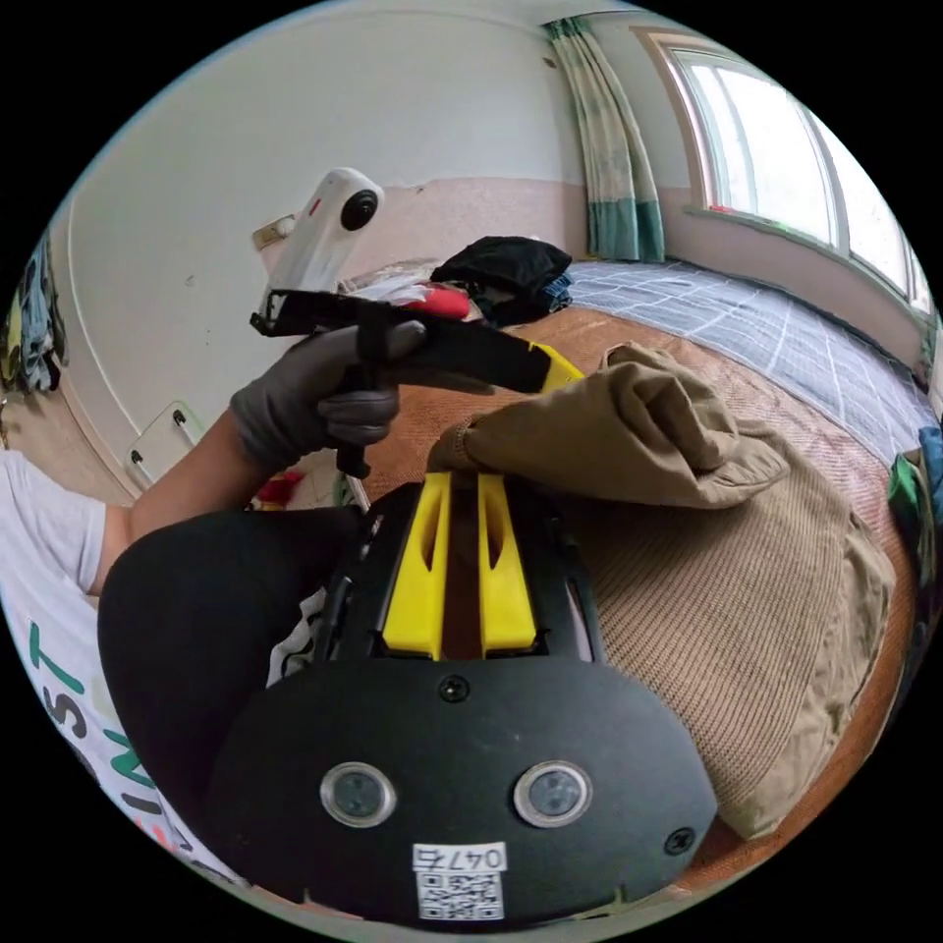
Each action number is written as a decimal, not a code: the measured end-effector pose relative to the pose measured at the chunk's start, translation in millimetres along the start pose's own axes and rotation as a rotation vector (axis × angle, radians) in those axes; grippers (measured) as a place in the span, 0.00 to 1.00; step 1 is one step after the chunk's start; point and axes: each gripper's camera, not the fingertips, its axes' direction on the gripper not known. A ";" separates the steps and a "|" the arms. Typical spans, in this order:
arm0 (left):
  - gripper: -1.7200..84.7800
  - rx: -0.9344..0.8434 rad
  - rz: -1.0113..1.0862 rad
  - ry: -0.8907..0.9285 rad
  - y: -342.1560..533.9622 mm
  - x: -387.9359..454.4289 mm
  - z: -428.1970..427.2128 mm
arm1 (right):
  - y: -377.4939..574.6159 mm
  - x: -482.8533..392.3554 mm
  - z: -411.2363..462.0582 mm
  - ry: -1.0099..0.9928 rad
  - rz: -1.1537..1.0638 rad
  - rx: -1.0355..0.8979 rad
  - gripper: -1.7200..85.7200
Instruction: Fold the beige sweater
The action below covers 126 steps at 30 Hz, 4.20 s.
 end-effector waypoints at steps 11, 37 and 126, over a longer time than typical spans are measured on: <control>0.01 0.116 -0.084 -0.010 35.4 -60.6 -41.1 | 20.9 -3.4 15.5 -0.036 0.054 0.015 0.01; 0.01 -0.185 0.230 -0.099 -11.5 114.0 48.0 | -58.6 70.8 -19.4 0.120 0.088 0.124 0.01; 0.01 0.013 0.743 -0.192 -93.1 399.2 -195.8 | 56.1 111.5 -75.7 -0.182 0.193 0.122 0.01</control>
